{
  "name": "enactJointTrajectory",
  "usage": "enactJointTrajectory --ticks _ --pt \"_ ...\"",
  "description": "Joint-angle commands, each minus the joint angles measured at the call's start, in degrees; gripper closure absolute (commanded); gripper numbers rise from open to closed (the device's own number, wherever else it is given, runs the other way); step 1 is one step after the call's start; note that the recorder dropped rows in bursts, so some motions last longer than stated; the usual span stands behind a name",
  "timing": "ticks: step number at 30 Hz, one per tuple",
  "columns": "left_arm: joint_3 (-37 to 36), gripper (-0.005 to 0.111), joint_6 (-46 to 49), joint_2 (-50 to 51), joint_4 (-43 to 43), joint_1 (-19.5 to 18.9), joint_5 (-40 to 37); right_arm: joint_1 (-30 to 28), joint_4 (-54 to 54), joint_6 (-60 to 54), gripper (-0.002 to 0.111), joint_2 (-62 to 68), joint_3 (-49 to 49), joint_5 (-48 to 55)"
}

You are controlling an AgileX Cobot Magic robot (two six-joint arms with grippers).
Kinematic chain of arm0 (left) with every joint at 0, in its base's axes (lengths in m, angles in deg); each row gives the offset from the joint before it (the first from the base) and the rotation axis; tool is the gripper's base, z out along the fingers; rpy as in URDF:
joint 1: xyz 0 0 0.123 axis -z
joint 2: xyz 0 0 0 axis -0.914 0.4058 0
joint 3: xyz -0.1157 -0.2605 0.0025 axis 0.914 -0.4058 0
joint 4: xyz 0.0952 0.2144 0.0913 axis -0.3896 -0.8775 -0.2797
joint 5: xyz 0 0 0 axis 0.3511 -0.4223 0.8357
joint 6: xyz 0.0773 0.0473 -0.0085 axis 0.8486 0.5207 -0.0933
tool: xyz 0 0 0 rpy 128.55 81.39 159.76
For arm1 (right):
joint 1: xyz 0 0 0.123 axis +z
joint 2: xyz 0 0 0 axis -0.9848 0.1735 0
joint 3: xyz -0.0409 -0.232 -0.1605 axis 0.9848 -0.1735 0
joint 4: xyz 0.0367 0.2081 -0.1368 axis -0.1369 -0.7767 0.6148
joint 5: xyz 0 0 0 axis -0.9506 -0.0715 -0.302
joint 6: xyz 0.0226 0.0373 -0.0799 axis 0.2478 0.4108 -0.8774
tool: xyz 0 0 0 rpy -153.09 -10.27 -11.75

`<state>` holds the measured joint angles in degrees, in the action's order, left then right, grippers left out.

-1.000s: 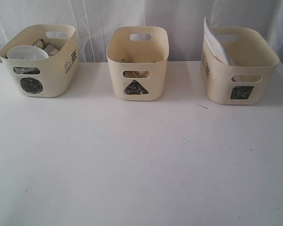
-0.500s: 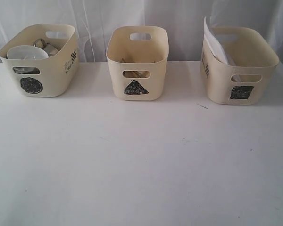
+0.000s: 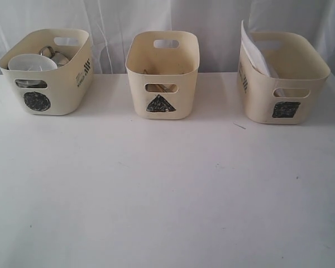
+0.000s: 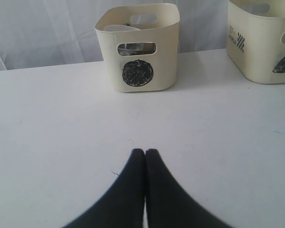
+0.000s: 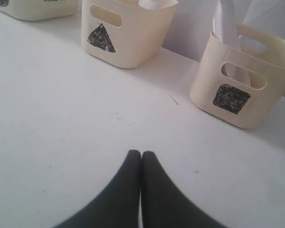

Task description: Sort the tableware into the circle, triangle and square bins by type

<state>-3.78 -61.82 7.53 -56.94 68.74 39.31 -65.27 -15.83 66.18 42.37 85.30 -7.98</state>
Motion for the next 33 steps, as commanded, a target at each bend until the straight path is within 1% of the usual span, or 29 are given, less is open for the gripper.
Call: enactJointTrajectory --ticks 1,3,7,14,33 --pt "-0.2 0.107 -0.1 -0.2 0.7 0.4 0.0 0.1 -3.7 -7.6 0.108 -0.3 -0.3 -0.7" --pt "-0.2 0.107 -0.1 -0.2 0.7 0.4 0.0 0.1 -3.7 -5.7 0.108 -0.3 -0.3 -0.8" --pt "-0.2 0.107 -0.1 -0.2 0.7 0.4 0.0 0.1 -0.7 2.9 0.108 -0.3 -0.3 -1.0" --pt "-0.2 0.107 -0.1 -0.2 0.7 0.4 0.0 0.1 -0.6 3.3 0.108 -0.3 -0.3 1.0" --pt "-0.2 0.107 -0.1 -0.2 0.7 0.4 0.0 0.1 -0.6 3.4 0.108 -0.3 -0.3 1.0"
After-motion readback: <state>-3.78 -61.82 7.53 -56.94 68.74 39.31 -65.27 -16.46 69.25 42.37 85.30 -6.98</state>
